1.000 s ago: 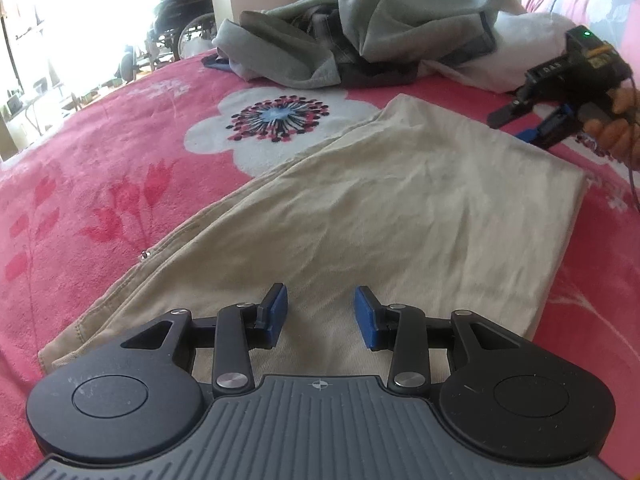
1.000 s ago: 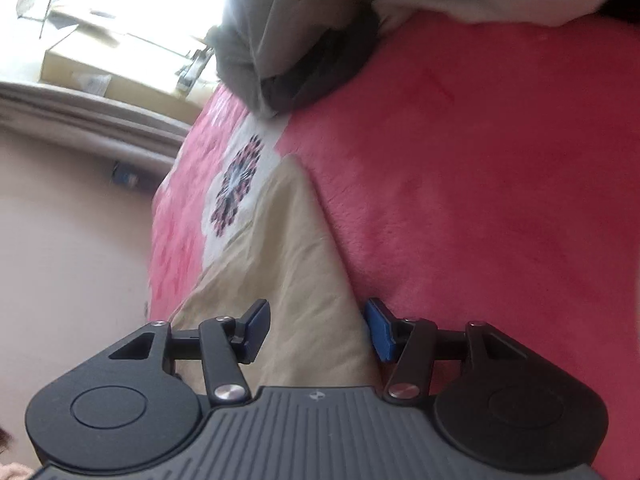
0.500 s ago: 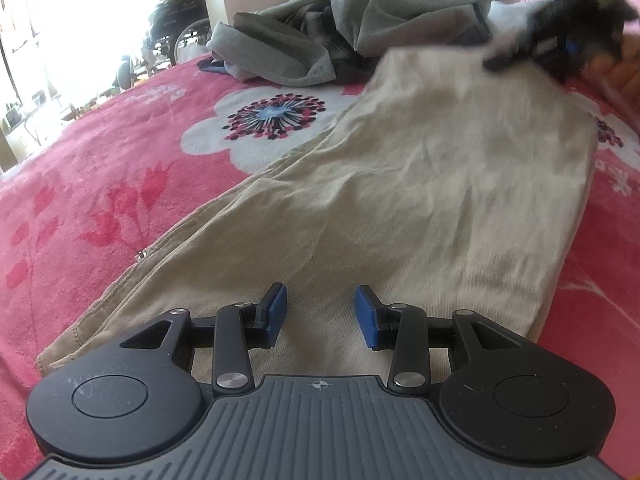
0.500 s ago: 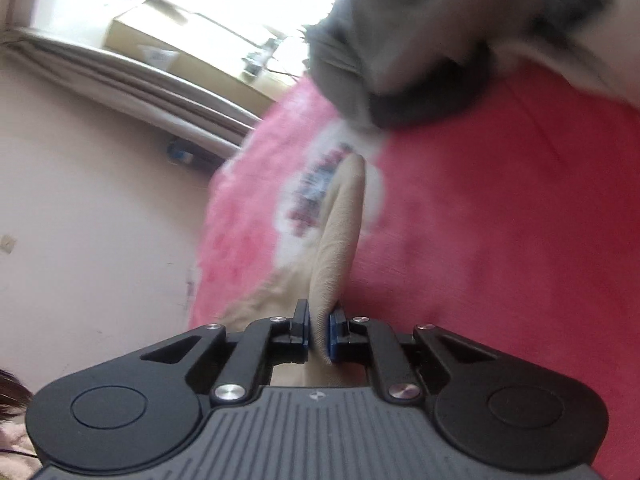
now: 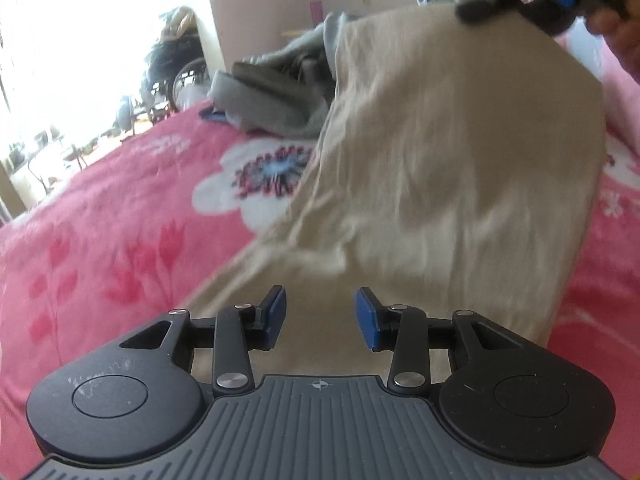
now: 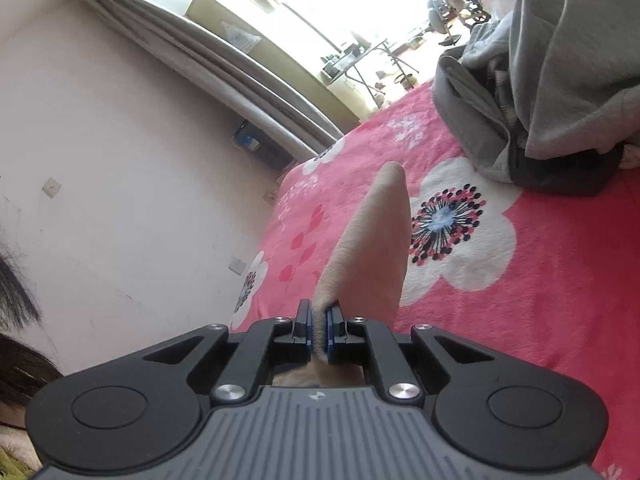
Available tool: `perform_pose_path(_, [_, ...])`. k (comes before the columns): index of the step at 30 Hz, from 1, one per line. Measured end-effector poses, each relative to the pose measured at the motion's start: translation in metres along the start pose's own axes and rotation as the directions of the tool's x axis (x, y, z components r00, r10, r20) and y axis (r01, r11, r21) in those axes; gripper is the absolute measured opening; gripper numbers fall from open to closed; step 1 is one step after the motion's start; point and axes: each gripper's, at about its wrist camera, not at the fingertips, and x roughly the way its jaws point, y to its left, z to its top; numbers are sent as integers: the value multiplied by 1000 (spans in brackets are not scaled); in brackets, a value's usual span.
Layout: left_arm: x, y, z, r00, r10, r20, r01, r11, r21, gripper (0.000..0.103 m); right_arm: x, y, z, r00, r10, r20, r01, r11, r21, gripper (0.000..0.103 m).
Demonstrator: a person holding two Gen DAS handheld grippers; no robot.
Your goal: Fold clothes
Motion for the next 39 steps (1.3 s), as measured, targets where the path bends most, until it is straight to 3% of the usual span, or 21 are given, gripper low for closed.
perform_pose_path(3, [22, 5, 7, 1000, 4, 1, -4, 1000, 9, 38, -2, 1, -3, 1000, -4, 7, 4, 1000, 11, 9])
perform_pose_path(7, [60, 15, 8, 998, 64, -19, -64, 997, 46, 40, -8, -3, -8, 1000, -3, 21, 2, 999, 50, 9])
perform_pose_path(10, [75, 26, 8, 997, 67, -28, -67, 998, -6, 41, -4, -4, -14, 1000, 1, 8, -1, 999, 54, 8])
perform_pose_path(14, [73, 32, 15, 997, 72, -29, -74, 995, -69, 41, -3, -4, -16, 1000, 16, 12, -17, 998, 59, 8])
perform_pose_path(20, [80, 22, 15, 990, 138, 4, -138, 990, 5, 45, -4, -9, -16, 1000, 20, 20, -22, 996, 83, 9])
perform_pose_path(26, [60, 17, 21, 980, 194, 34, -192, 979, -65, 45, -4, -14, -16, 999, 16, 33, -20, 993, 114, 9])
perform_pose_path(31, [39, -26, 2, 981, 175, 80, -186, 969, 165, 45, -4, -13, -18, 999, 12, 36, -16, 993, 114, 9])
perform_pose_path(35, [24, -69, -28, 991, 90, 95, -119, 918, 378, 44, -3, -12, -19, 999, 9, 43, -14, 993, 118, 8])
perform_pose_path(39, [1, -90, -41, 995, 12, 99, -55, 894, 445, 43, -1, -10, -19, 999, 7, 42, -12, 993, 114, 9])
